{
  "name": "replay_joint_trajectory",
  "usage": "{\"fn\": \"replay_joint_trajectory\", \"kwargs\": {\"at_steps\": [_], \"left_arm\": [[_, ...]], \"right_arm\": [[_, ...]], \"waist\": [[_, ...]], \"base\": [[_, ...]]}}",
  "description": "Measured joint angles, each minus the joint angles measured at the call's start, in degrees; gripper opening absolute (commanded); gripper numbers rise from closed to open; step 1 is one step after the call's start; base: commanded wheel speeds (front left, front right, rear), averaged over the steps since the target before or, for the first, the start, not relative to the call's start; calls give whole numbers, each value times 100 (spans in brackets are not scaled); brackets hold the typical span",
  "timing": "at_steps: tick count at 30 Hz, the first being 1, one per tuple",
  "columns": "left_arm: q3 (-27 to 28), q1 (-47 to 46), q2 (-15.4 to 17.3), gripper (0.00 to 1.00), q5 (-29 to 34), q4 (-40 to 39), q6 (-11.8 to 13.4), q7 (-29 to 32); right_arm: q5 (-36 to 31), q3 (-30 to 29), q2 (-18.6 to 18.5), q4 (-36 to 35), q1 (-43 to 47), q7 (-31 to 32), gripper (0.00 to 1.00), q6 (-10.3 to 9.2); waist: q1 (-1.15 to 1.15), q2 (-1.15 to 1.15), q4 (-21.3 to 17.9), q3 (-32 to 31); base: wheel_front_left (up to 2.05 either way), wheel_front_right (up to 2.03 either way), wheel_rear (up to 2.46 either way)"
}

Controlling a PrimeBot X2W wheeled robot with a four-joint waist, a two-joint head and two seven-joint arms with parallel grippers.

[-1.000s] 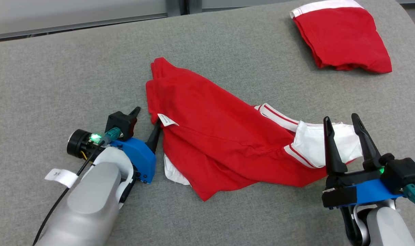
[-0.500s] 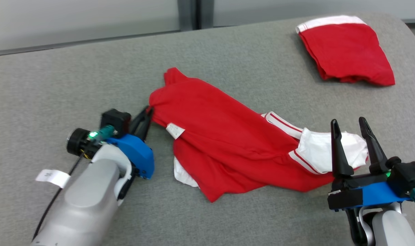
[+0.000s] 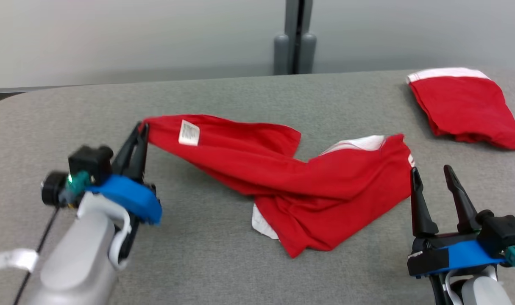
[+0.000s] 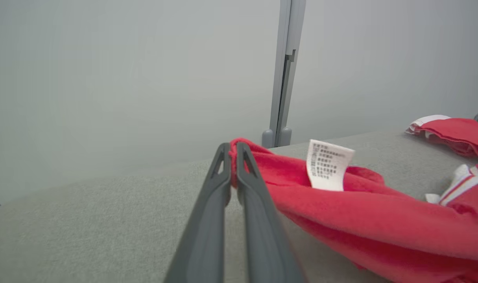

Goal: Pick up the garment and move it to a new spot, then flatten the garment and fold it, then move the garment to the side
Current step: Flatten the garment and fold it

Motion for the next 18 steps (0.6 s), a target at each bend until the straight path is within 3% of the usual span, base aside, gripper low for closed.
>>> {"fn": "replay_joint_trajectory", "kwargs": {"at_steps": [8, 18], "left_arm": [[149, 1494, -114, 0, 44, -859, 182, 1], [244, 2724, -495, 0, -98, -994, 255, 0]], "right_arm": [[16, -41, 1, 73, 99, -2, 100, 0], [24, -38, 1, 130, 137, -3, 100, 0]], "waist": [[0, 0, 302, -104], [1, 0, 455, -180]], "base": [[0, 0, 0], [0, 0, 0]]}}
